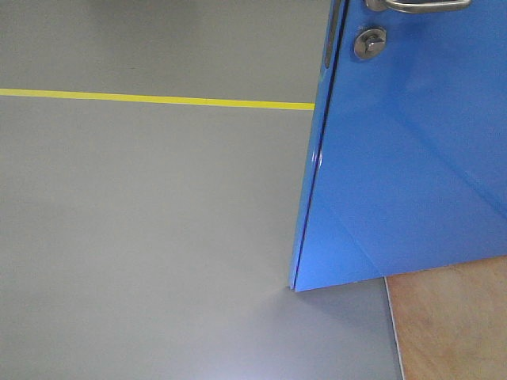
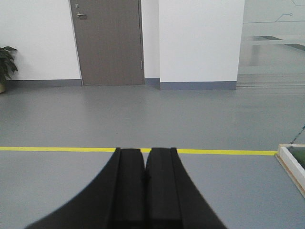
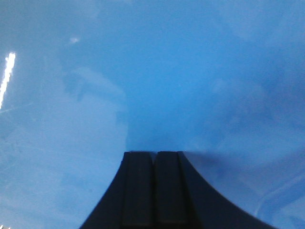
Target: Move to blue door and open it
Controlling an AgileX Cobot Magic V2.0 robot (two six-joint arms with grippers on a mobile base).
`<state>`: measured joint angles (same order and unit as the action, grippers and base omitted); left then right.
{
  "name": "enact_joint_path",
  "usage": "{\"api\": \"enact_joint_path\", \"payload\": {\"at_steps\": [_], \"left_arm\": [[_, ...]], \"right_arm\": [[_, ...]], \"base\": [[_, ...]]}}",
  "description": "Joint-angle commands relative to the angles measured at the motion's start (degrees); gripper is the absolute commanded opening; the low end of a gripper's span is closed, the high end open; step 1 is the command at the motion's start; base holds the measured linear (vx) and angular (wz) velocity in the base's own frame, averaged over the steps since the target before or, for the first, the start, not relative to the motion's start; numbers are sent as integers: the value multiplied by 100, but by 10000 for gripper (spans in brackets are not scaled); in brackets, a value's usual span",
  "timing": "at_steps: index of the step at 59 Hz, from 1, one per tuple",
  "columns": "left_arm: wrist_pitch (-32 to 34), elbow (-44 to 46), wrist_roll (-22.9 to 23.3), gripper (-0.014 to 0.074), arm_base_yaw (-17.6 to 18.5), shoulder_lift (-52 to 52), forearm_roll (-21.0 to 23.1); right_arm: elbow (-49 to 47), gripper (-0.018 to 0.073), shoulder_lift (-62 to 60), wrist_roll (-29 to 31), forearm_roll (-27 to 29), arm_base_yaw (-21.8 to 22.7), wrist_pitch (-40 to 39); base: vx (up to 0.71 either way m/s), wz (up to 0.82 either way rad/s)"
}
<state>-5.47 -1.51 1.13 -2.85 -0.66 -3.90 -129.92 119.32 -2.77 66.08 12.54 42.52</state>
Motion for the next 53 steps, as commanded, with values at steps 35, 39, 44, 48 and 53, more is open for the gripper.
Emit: {"api": "enact_joint_path", "payload": {"at_steps": [35,39,44,48,53], "left_arm": [[482,157,37,73,-6,-68,10],[482,157,37,73,-6,-68,10],[482,157,37,73,-6,-68,10],[482,157,37,73,-6,-68,10],[482,157,37,73,-6,-68,10]], "right_arm": [[-179,-1,-306,51,288,-39,-223],[-179,-1,-306,51,288,-39,-223],[-179,-1,-306,51,288,-39,-223],[-179,-1,-306,51,288,-39,-223],[-179,-1,-306,51,288,-39,-223]], "base": [[15,2],[15,0],[15,0],[15,1],[15,0]]}}
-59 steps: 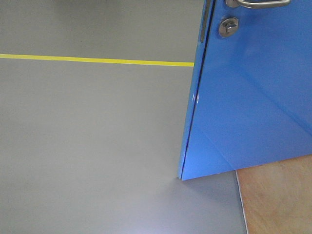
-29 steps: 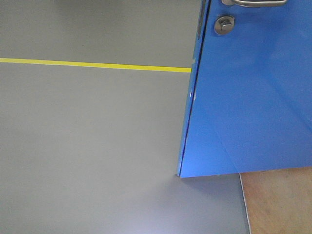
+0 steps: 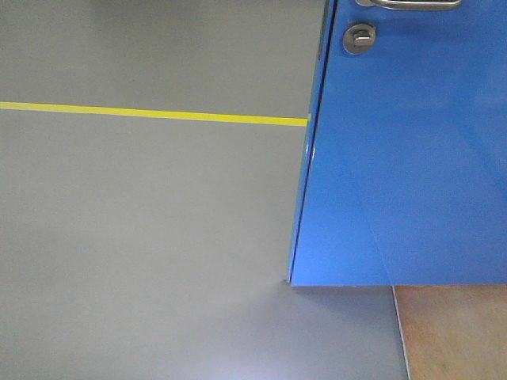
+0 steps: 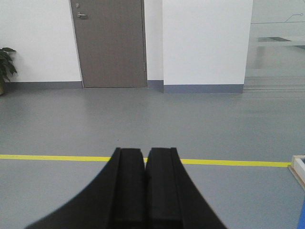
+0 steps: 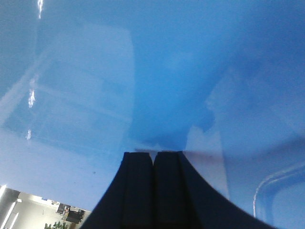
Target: Move to blue door and open it
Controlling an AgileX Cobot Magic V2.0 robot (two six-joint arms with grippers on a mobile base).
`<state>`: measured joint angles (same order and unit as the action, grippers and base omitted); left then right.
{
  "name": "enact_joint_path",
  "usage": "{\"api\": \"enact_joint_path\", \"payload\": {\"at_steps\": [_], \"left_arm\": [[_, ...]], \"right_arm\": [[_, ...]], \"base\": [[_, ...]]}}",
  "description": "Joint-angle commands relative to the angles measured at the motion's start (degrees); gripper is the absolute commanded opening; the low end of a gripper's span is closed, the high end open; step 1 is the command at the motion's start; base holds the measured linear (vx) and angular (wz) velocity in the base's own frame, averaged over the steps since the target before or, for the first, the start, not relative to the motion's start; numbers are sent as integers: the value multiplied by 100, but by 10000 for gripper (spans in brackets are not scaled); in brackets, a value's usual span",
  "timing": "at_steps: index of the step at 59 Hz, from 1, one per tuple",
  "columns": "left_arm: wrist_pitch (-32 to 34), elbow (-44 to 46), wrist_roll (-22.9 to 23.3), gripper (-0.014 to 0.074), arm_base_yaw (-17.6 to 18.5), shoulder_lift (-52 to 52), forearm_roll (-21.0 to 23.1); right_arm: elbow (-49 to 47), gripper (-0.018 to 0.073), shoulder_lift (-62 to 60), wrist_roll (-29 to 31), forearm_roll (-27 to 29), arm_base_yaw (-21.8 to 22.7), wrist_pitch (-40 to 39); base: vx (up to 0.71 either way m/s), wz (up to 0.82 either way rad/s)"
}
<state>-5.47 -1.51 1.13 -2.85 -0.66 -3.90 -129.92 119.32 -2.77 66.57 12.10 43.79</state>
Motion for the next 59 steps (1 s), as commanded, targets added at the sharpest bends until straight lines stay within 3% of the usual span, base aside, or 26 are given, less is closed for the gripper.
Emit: {"api": "enact_joint_path", "payload": {"at_steps": [1,59], "left_arm": [[482,157,37,73,-6,-68,10],[482,157,37,73,-6,-68,10]], "right_arm": [[-179,-1,-306,51,239,5,-350],[-179,-1,-306,51,239,5,-350]], "base": [[15,0],[13,-2]]}}
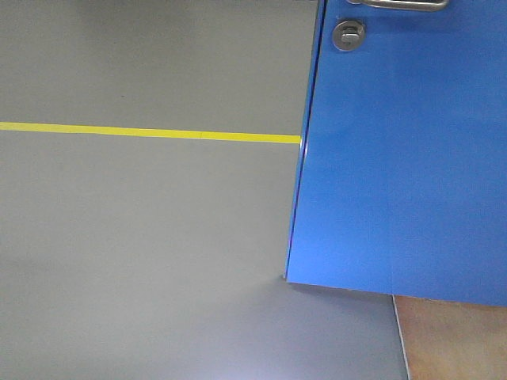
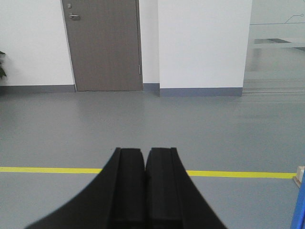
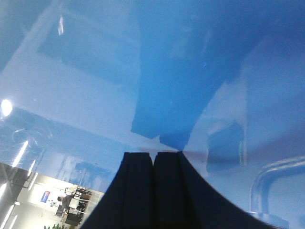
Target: Move to blue door and open it
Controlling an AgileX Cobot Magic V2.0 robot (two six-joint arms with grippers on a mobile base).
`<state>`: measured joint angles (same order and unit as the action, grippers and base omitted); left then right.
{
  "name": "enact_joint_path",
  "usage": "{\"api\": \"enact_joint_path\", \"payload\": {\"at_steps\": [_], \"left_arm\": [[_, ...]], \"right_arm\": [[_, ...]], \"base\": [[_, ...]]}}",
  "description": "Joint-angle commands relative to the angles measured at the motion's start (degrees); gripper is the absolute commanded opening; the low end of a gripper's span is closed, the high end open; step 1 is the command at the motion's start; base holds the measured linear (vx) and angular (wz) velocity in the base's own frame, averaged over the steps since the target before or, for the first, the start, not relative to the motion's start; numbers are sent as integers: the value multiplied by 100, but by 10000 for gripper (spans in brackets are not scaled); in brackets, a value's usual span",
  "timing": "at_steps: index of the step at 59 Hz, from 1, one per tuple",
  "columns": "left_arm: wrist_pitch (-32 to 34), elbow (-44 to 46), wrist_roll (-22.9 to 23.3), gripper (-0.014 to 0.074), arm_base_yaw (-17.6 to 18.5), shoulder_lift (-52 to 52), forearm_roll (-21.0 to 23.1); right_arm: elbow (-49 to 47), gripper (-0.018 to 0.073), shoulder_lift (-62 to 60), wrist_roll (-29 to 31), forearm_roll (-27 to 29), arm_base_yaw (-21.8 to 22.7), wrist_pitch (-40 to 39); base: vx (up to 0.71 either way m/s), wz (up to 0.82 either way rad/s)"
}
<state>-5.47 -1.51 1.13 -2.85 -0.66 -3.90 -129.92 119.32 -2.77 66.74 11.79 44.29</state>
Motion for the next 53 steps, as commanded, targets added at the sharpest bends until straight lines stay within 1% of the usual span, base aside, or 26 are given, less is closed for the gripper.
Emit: {"api": "enact_joint_path", "payload": {"at_steps": [1,46,51,53], "left_arm": [[482,157,37,73,-6,-68,10],[482,157,37,73,-6,-68,10],[482,157,37,73,-6,-68,10],[482,157,37,73,-6,-68,10]], "right_arm": [[-179,-1,-306,51,222,35,-400],[-179,-1,-275,51,222,35,-406],[-179,-1,-280,51,109,30,-413],[-179,-1,-324,51,-72,30,-420]], "base": [[10,-5],[4,-3],[0,0],[0,0]]}}
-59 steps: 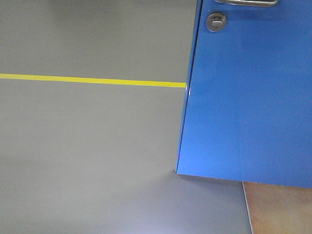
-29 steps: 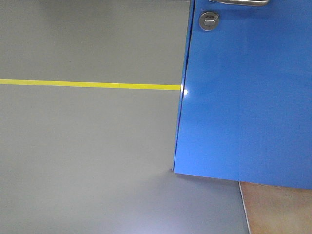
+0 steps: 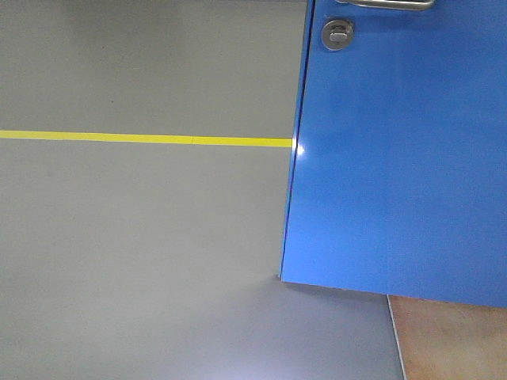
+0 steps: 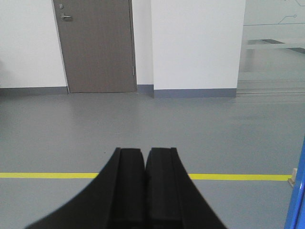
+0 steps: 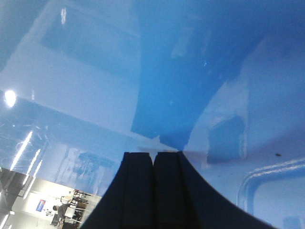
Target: Move to blue door and open it
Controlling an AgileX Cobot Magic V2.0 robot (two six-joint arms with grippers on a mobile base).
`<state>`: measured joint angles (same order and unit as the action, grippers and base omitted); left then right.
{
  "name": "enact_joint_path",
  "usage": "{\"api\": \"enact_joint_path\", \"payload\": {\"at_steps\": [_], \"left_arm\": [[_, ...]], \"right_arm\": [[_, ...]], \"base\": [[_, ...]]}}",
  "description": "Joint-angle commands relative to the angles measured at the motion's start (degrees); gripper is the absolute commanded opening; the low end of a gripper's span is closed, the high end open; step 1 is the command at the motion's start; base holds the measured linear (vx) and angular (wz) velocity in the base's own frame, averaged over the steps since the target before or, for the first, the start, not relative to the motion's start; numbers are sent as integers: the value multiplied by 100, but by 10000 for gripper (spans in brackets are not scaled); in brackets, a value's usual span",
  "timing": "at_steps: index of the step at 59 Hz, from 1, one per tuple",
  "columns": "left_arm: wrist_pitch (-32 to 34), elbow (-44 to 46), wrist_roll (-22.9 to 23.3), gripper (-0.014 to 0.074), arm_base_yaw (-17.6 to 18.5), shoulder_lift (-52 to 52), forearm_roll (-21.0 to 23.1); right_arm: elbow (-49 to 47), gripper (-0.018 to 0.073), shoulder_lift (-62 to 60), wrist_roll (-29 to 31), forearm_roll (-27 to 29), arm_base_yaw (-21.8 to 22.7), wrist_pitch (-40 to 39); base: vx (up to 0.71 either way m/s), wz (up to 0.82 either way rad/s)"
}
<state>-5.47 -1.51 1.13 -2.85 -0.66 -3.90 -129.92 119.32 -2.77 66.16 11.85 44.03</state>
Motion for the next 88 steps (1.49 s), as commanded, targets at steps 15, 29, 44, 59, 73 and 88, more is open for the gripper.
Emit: {"api": "enact_joint_path", "payload": {"at_steps": [15,29,44,59,73,88], "left_arm": [[482,157,37,73,-6,-68,10],[482,157,37,73,-6,-68,10],[482,157,37,73,-6,-68,10],[482,157,37,73,-6,-68,10],[482,157,37,73,-6,-68,10],[463,151,37,73,-6,-81,10]], "right_arm": [[-179,-1,-786,51,-2575,24,-487],[677,-1,-1591,51,-5461,-59,-154],[4239,-1,-3677,51,-6404,-100,-2020],[8388,-1,-6418,51,-6780,-92,-4204],[11197,-1,-9600,40,-7091,-90,-4403],[13183,-1,-11777,-365,-6616,-447,-4268]], "base": [[0,0],[0,0],[0,0],[0,0],[0,0],[0,0]]}}
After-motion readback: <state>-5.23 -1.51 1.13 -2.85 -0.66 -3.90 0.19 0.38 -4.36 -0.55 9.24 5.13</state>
